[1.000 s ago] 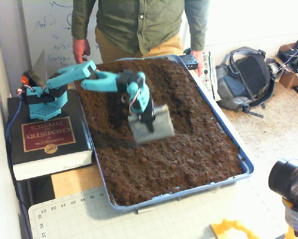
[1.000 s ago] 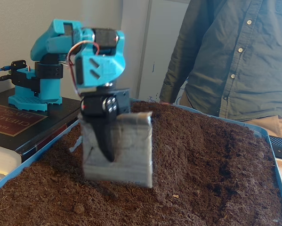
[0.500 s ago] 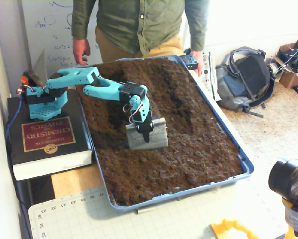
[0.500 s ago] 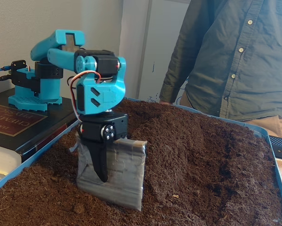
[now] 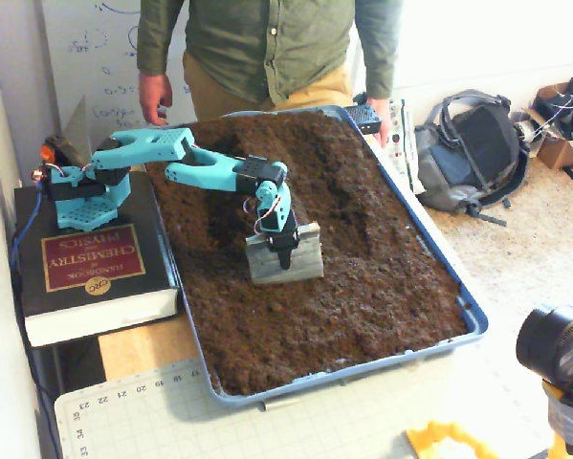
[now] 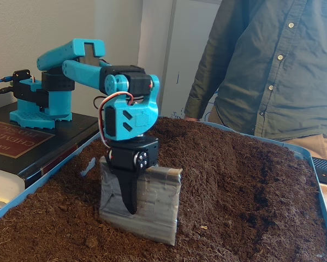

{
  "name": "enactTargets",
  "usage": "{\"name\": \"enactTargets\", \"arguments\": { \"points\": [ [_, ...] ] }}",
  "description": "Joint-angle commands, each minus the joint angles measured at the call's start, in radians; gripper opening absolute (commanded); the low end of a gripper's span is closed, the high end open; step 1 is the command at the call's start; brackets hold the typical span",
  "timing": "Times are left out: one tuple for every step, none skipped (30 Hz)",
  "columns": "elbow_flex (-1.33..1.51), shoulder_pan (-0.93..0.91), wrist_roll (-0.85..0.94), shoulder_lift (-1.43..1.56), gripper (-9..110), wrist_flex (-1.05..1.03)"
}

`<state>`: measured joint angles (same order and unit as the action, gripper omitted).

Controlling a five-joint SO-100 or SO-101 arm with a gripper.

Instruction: Build a berm.

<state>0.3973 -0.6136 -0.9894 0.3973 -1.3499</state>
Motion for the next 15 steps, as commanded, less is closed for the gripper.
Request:
{"name": "enactTargets", "arguments": {
  "points": [
    [-0.046, 0.095, -0.011, 0.008, 0, 0.011],
    [-0.046, 0.104, -0.011, 0.008, 0, 0.011],
    [-0.044, 0.115, -0.011, 0.008, 0, 0.011],
    [-0.044, 0.124, -0.011, 0.006, 0, 0.011],
    [-0.044, 0.133, -0.011, 0.006, 0, 0.011],
    [-0.044, 0.143, -0.011, 0.006, 0, 0.011],
    [-0.044, 0.152, -0.011, 0.003, 0, 0.011],
    [-0.044, 0.163, -0.011, -0.002, 0, 0.011],
    [-0.048, 0.172, -0.011, -0.008, 0, 0.011],
    [-0.052, 0.183, -0.011, -0.012, 0, 0.011],
    [-0.057, 0.192, -0.011, -0.015, 0, 0.011],
    [-0.060, 0.202, -0.011, -0.017, 0, 0.011],
    [-0.052, 0.213, -0.011, -0.017, 0, 0.011],
    [-0.060, 0.225, -0.011, -0.017, 0, 0.011],
    [-0.061, 0.236, -0.011, -0.015, 0, 0.011]
  ]
}}
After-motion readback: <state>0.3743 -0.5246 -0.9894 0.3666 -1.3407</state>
